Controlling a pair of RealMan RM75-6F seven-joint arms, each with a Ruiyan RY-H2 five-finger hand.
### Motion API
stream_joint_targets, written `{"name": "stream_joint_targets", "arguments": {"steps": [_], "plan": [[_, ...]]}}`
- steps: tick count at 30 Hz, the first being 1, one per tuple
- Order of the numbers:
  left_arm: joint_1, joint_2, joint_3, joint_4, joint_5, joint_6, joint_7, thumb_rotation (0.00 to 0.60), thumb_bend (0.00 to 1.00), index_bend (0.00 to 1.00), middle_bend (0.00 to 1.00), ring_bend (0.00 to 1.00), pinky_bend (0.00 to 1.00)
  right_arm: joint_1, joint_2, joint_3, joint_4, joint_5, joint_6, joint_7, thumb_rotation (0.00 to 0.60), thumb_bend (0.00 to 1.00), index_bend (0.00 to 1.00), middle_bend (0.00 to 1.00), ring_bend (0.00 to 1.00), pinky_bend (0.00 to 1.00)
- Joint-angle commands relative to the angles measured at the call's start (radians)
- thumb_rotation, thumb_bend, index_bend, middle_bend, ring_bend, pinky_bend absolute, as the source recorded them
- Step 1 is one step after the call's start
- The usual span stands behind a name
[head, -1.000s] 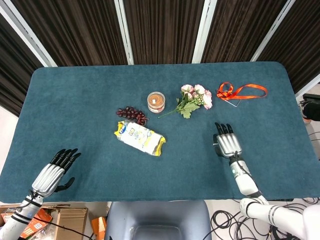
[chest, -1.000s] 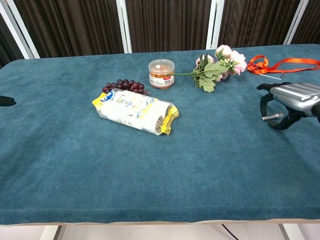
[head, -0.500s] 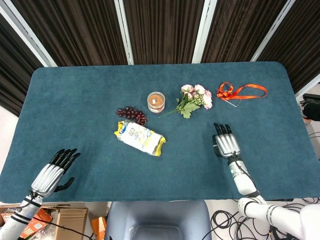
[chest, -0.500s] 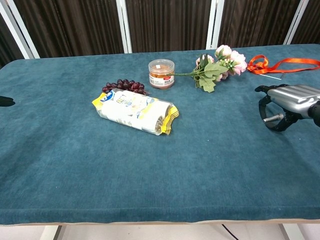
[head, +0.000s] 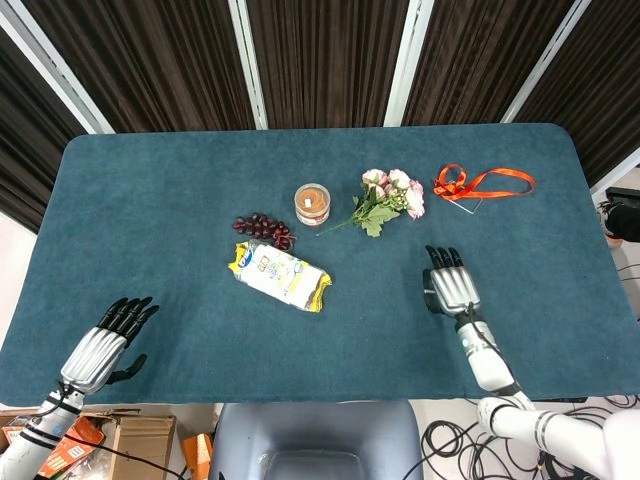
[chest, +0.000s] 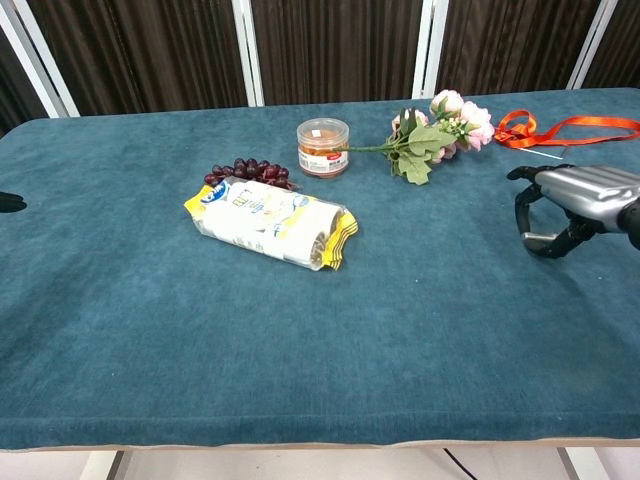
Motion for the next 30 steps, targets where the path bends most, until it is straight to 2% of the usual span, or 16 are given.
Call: {"name": "stream_joint_targets", "arguments": {"steps": [1, 8, 15, 30], "plan": [[0.000, 0.000, -0.001, -0.001, 0.000, -0.001, 0.002, 0.600, 0.39, 0.00, 0.00, 0.00, 0.00, -0.015, 0.025, 0.005, -0.024, -0.037, 0.016, 0.073, 0.600, 0.35, 0.58, 0.03, 0.00, 0.00], [-0.001, -0.003, -0.002, -0.004, -0.002, -0.007, 0.008, 0.600, 0.39, 0.00, 0.00, 0.00, 0.00, -0.033, 0.056, 0.010, -0.032, -0.083, 0.019, 0.207, 0.600, 0.35, 0.58, 0.03, 0.00, 0.00], [-0.001, -0.002, -0.002, -0.009, -0.007, -0.018, 0.021, 0.600, 0.39, 0.00, 0.00, 0.00, 0.00, -0.042, 0.059, 0.009, 0.011, -0.099, 0.000, 0.296, 0.600, 0.35, 0.58, 0.04, 0.00, 0.00], [-0.001, 0.000, -0.005, -0.019, -0.010, -0.024, 0.033, 0.600, 0.39, 0.00, 0.00, 0.00, 0.00, -0.042, 0.055, 0.010, 0.042, -0.128, -0.016, 0.367, 0.600, 0.35, 0.54, 0.04, 0.00, 0.00]]}}
